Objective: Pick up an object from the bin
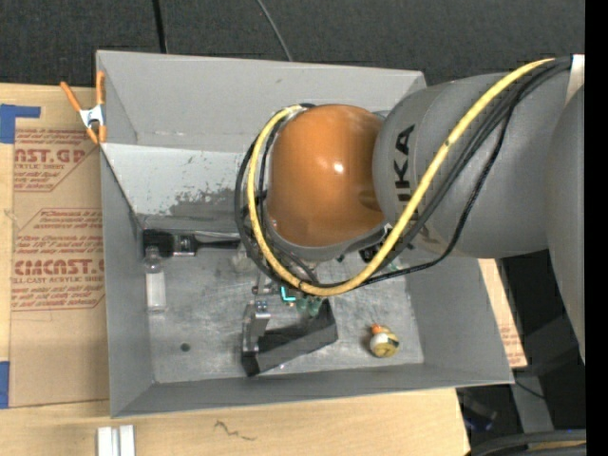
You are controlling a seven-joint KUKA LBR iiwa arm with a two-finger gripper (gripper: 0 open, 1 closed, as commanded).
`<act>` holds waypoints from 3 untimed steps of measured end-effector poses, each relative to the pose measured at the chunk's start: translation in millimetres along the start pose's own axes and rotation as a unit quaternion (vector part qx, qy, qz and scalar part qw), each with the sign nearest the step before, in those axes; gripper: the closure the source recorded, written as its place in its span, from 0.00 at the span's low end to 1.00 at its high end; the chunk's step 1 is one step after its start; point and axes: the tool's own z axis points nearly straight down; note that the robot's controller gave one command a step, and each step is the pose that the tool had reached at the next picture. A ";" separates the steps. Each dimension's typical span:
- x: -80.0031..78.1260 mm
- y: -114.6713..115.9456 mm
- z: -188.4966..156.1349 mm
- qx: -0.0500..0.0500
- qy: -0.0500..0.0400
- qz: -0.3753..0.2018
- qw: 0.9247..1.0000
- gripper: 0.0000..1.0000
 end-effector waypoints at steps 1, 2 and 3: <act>-1.9 -0.8 -3.7 -0.001 -0.004 0.001 1.000 0.00; -6.5 -21.9 28.8 -0.001 -0.006 -0.047 0.999 0.00; 0.1 -54.4 87.6 -0.001 -0.006 -0.070 0.998 0.00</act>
Offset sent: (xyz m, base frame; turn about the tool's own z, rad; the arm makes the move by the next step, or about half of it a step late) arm 0.0149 -0.0787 -0.1123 -0.3076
